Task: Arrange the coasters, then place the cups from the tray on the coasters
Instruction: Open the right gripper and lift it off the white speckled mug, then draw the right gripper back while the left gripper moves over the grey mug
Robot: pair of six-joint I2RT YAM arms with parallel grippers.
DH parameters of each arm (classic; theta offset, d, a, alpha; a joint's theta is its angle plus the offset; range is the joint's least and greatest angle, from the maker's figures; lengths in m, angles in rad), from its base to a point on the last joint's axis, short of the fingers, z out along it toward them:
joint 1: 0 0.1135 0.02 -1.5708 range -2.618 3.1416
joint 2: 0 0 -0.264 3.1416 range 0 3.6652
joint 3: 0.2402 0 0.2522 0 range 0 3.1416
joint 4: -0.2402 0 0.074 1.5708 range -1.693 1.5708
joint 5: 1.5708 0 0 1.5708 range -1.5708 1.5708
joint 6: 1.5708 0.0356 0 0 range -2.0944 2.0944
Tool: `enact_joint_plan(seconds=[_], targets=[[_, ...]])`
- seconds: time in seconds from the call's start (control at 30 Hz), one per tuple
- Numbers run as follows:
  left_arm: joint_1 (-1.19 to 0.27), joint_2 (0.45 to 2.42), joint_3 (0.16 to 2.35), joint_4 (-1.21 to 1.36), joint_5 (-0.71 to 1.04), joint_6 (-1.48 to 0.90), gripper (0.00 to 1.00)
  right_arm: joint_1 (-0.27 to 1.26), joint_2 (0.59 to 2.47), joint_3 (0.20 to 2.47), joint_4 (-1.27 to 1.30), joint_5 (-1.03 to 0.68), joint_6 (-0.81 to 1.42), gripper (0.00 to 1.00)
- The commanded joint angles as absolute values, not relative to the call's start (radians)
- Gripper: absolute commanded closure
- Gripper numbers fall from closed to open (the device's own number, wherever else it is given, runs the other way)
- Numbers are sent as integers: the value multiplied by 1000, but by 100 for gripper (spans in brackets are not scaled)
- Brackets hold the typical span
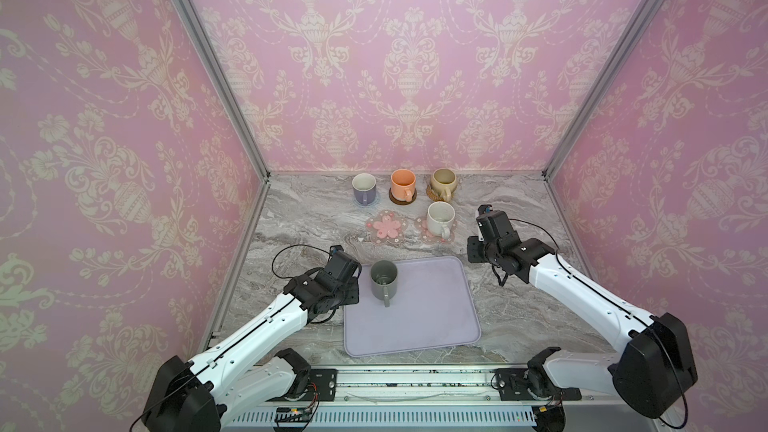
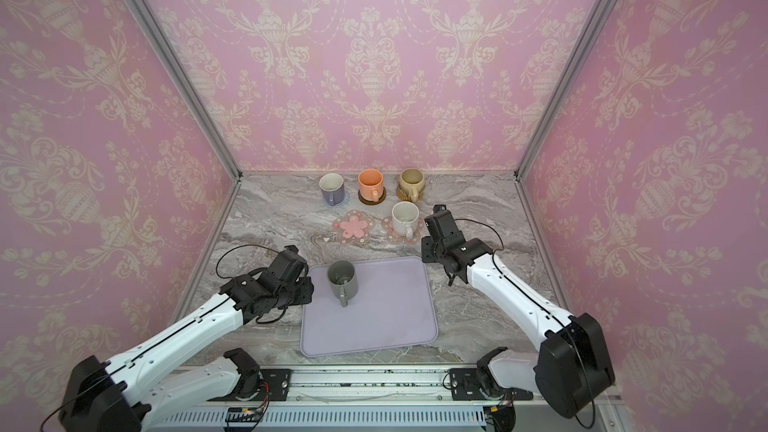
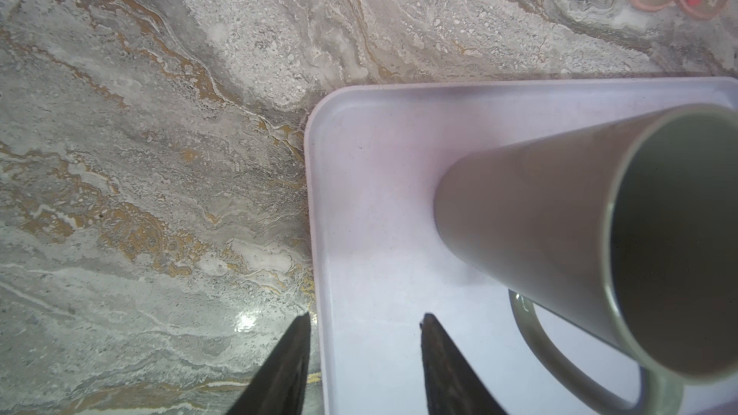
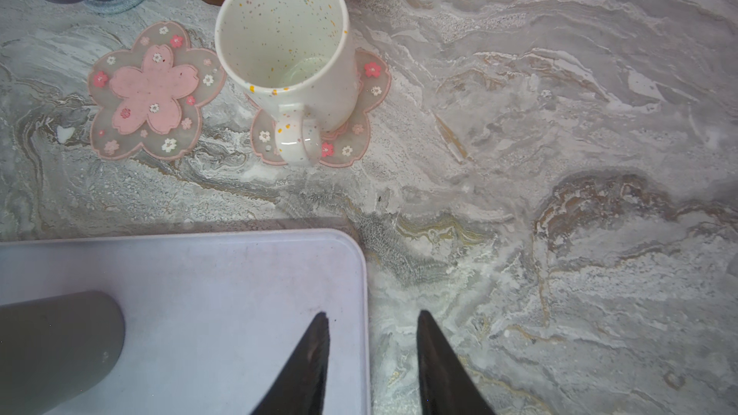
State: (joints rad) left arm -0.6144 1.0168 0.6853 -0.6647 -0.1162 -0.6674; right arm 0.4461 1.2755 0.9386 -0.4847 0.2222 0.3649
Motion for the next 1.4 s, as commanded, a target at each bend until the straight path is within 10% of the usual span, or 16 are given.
enact_joint_plan(seconds=[0.0, 1.37], targets=[[-639, 998, 723, -697, -93, -692, 52, 443, 1237, 911, -510, 242, 387, 61], [-859, 1211, 848, -564, -34, -804, 51, 443, 1201, 850, -509, 287, 360, 57]])
